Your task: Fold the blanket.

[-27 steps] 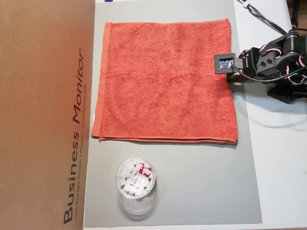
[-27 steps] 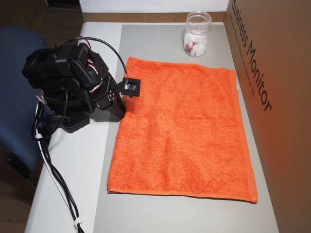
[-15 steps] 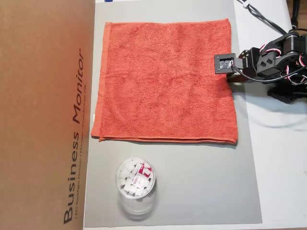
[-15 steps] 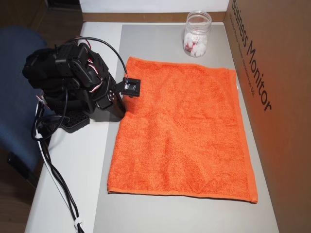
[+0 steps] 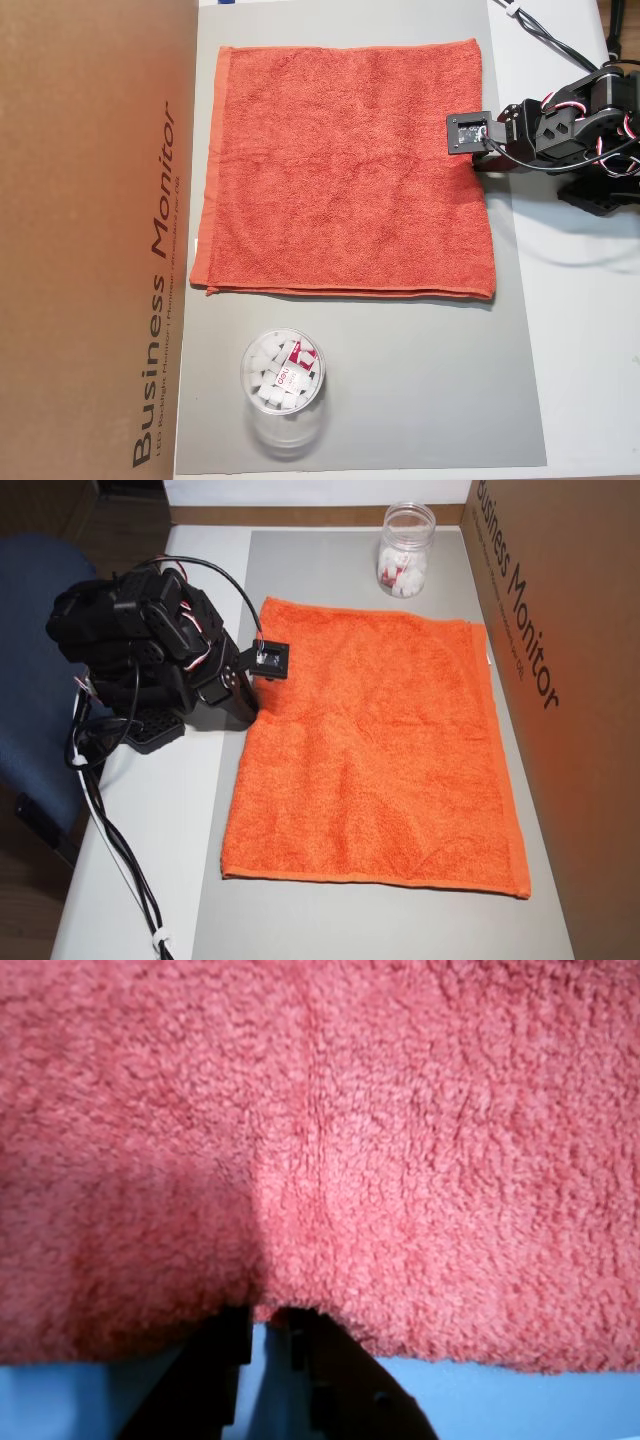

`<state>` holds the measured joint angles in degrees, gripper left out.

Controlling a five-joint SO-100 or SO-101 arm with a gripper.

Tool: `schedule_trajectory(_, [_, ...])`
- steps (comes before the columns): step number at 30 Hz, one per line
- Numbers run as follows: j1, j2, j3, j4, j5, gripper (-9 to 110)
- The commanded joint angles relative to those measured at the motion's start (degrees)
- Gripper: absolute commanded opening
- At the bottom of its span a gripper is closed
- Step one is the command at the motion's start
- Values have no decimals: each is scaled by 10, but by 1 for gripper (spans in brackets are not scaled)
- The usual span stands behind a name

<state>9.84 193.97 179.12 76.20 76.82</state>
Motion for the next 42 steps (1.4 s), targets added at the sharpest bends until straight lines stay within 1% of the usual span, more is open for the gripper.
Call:
schedule_trajectory(1, [-4, 4, 5, 1, -4, 2])
schedule_trajectory(9, [-4, 0, 1, 1, 5, 2])
schedule_trajectory(15, [-4, -9, -64, 22, 5, 2])
schedule_trajectory(25, [8, -159, -203, 26, 7, 2])
schedule_trajectory(33, [71, -243, -308, 27, 8, 2])
schedule_trajectory(42, [149, -279, -381, 27, 142, 2])
